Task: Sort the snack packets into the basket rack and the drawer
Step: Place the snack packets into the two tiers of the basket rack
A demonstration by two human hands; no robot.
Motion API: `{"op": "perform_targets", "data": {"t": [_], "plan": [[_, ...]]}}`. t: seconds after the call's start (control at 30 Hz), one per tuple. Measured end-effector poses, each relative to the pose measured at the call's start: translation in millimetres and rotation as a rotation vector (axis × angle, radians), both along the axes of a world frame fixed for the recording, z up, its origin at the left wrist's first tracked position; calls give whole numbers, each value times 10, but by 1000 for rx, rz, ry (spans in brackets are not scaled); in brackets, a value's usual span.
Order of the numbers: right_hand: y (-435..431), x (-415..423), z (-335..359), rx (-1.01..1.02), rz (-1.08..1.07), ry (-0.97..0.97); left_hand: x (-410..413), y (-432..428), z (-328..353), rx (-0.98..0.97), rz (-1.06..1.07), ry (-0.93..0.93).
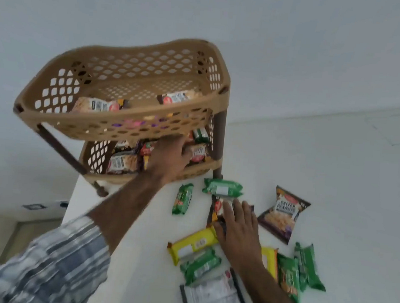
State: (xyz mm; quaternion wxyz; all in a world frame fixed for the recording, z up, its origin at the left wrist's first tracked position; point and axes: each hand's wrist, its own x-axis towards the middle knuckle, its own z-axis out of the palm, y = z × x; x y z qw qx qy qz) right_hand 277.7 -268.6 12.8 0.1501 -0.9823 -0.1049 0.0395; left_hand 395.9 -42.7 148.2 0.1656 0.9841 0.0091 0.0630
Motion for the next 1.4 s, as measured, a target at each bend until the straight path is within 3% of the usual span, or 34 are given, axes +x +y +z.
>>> {"op": "perform_targets", "data": {"t": [0.07, 0.13, 0.27, 0.37, 0.53, 0.7, 1.27, 1.4], "plan": [[55, -25, -4, 8, 41, -10, -570, -98, -68, -14, -96, -148], [103, -62, 12, 67, 92, 19, -1306, -267, -207, -93, -200, -160], [86, -216, 162, 203, 47, -26, -2309, -454, -756, -9, -366, 153], [-83, -492, 282, 183, -34, -49, -2646, -449, -1136, 82, -378, 279], [-624, -1054, 235, -77, -279, -95, -2722, -451, -1284, 121, -318, 227], [-953, -1139, 146, -78, -471, 67, -2699, -316, -1346, 135, -270, 236], [297, -1079, 181, 40, -235, 62, -2841, 511, -1304, 38, -284, 197], [248, -1054, 266, 127, -253, -13, -2651, 648, -1281, 48, -121, 80]]}}
